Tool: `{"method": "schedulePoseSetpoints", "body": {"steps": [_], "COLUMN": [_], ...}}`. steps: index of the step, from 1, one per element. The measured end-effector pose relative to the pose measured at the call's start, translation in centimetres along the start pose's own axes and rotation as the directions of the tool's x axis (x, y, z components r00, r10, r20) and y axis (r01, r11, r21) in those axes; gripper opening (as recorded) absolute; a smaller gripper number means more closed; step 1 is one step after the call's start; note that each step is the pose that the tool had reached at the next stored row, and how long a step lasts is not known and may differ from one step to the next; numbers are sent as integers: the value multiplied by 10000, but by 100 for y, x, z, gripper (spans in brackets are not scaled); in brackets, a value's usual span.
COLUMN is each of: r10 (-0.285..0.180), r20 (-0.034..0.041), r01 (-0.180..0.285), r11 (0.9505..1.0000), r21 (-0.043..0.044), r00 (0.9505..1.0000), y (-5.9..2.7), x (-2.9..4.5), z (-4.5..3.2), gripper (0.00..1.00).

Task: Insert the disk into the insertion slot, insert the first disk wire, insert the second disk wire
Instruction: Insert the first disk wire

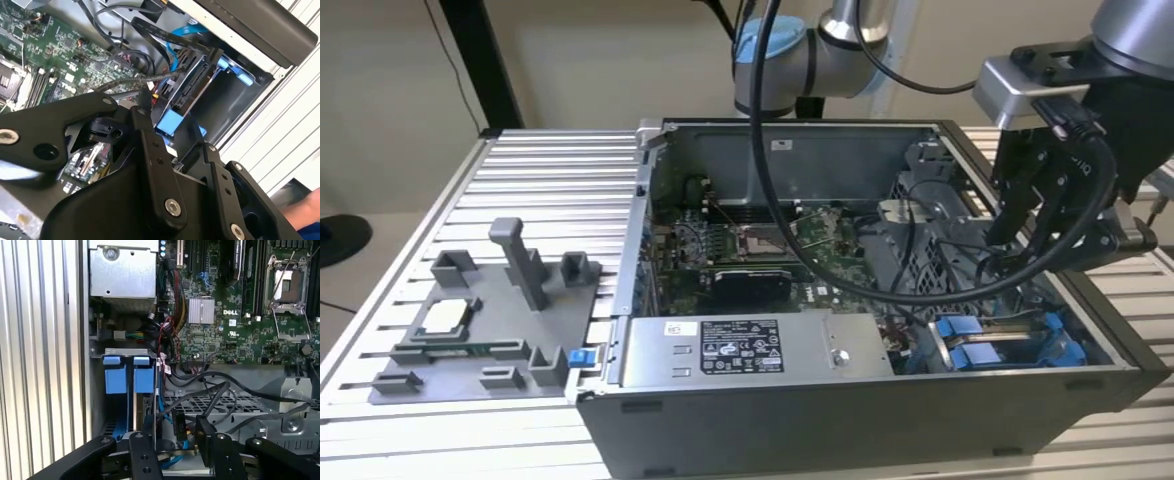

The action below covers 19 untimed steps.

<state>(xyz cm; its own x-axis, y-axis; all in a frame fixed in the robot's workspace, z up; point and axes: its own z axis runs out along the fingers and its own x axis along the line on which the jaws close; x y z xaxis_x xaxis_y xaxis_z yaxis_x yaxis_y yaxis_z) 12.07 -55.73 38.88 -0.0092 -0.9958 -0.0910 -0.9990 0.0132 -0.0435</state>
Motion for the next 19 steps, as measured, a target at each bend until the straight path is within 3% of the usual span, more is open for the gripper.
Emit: {"method": "schedulePoseSetpoints", "body": {"steps": [19], "r10": [-6], "r20": [1], "r01": [6], "r11": [10000], "r21": [99], "r00": [10000], "y": [57], "x": [6], "z": [62], "gripper": [100]}}
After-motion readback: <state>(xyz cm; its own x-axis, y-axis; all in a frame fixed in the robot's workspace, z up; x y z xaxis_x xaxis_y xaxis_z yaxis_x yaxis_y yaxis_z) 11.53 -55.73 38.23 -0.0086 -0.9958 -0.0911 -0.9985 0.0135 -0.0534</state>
